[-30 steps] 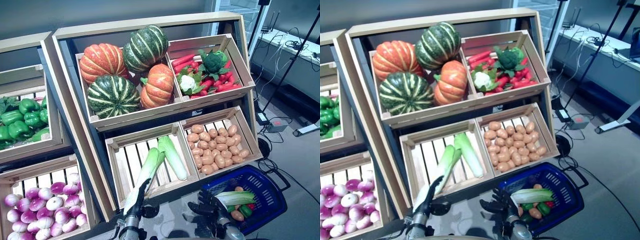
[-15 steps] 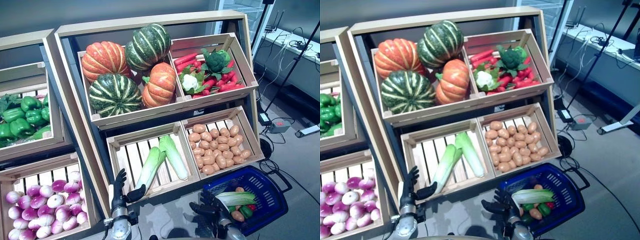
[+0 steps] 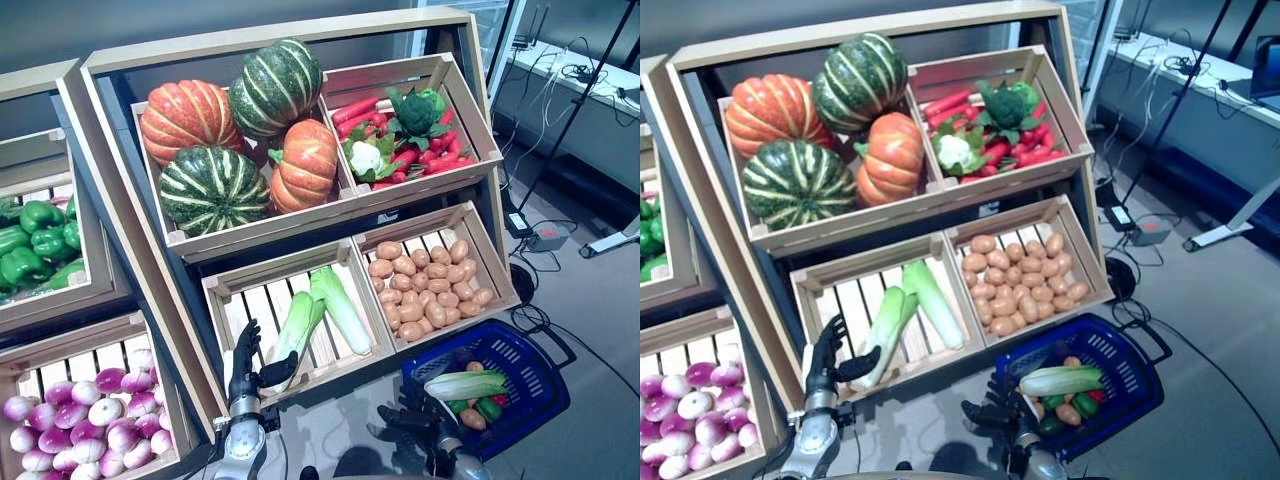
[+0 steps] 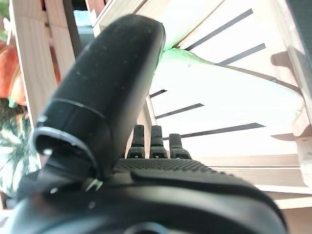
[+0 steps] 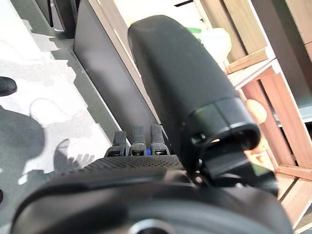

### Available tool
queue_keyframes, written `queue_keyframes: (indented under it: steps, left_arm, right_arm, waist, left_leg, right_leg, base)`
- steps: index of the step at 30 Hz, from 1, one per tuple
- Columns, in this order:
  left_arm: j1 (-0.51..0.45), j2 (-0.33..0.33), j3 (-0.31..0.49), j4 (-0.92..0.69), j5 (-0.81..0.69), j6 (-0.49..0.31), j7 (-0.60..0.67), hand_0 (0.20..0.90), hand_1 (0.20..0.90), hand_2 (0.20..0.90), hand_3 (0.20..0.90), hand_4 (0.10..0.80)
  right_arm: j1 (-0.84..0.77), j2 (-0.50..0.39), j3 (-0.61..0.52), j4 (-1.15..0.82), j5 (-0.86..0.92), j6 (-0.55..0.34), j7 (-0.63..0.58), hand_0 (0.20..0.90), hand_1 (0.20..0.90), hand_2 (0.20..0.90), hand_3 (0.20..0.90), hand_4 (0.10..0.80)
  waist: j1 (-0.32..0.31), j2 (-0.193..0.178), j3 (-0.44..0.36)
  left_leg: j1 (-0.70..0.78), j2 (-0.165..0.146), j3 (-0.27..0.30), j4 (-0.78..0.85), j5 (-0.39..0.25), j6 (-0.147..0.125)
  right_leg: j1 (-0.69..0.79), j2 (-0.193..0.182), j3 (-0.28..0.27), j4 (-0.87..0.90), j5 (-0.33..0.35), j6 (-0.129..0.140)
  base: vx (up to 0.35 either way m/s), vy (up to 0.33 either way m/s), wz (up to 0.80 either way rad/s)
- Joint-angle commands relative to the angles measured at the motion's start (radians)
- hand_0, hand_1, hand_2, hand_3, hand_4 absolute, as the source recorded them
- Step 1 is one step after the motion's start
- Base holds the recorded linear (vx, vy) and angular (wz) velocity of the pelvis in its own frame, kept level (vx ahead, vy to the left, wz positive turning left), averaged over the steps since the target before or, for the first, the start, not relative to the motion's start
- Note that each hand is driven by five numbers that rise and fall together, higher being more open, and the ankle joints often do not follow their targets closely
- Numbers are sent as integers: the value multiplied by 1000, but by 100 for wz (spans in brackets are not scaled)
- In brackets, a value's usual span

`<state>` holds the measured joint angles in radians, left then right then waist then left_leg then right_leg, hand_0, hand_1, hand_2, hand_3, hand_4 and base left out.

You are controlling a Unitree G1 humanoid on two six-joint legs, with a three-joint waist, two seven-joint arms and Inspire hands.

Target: Put vegetables into the basket

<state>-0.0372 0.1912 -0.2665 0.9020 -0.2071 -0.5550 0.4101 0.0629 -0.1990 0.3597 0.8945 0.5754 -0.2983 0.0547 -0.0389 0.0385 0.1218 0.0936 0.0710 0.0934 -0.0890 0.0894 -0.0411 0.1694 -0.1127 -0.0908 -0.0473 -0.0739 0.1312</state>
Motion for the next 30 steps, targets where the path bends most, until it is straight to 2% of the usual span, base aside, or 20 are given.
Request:
queue_keyframes:
  steps: [1, 5, 8, 15, 19, 23, 27, 30]
  left_arm:
    - [-196, 84, 8, -35, 121, -17, 146, 900, 900, 900, 900, 800]
    - [-244, 103, -6, -2, 174, 42, 250, 900, 900, 900, 900, 800]
    - [-265, 106, -6, 17, 169, 52, 261, 900, 900, 900, 900, 800]
    - [-372, 152, -36, 11, 160, 63, 335, 900, 900, 900, 900, 800]
    - [-451, 185, -29, 36, 98, 75, 308, 900, 900, 900, 900, 800]
    - [-513, 204, -37, 88, 82, 84, 290, 900, 900, 900, 900, 800]
    - [-549, 236, -30, 113, 35, 69, 251, 900, 900, 900, 900, 800]
    - [-571, 259, -28, 124, 11, 88, 223, 900, 900, 900, 900, 800]
  right_arm:
    - [-84, -24, -3, -100, -48, -46, -20, 900, 900, 900, 900, 800]
    - [-111, -56, 8, -102, -29, -53, -19, 900, 900, 900, 900, 800]
    - [-121, -66, 17, -111, -14, -57, -18, 900, 900, 900, 900, 800]
    - [-199, -92, 55, -143, 19, -88, -56, 900, 900, 900, 900, 800]
    - [-269, -103, 65, -153, 47, -85, -86, 900, 900, 900, 900, 800]
    - [-311, -116, 59, -146, 66, -87, -92, 900, 900, 900, 900, 800]
    - [-333, -138, 53, -158, 77, -82, -92, 900, 900, 900, 900, 800]
    - [-337, -148, 48, -172, 79, -79, -102, 900, 900, 900, 900, 800]
  waist:
    - [-8, -24, 53]
    - [-23, -21, 93]
    - [-29, -24, 116]
    - [-39, -35, 215]
    - [-50, -44, 244]
    - [-65, -48, 259]
    - [-77, -54, 266]
    - [-80, -57, 270]
  left_leg:
    - [-34, 0, -30, 194, -124, -11]
    - [-94, -4, -19, 296, -150, -15]
    - [-137, -6, -22, 365, -173, -16]
    - [-361, -5, -28, 599, -239, -2]
    - [-478, 5, -15, 707, -273, 4]
    - [-566, 29, -9, 824, -321, 3]
    - [-643, 52, -6, 926, -364, 3]
    - [-689, 61, -13, 978, -384, 1]
  right_leg:
    - [-116, -57, -11, 161, 51, -62]
    - [-173, -68, 2, 246, 19, -70]
    - [-211, -76, 12, 302, -1, -75]
    - [-449, -92, 44, 558, -64, -99]
    - [-575, -81, 58, 678, -98, -106]
    - [-666, -74, 77, 790, -137, -111]
    - [-747, -63, 93, 872, -166, -113]
    - [-799, -64, 94, 922, -179, -110]
  base:
    - [-86, 114, -19]
    - [-62, 89, -10]
    - [-63, 65, -14]
    - [-214, 43, -10]
    - [-206, 36, -2]
    - [-86, 24, -4]
    - [-52, 19, -5]
    - [-13, 3, -3]
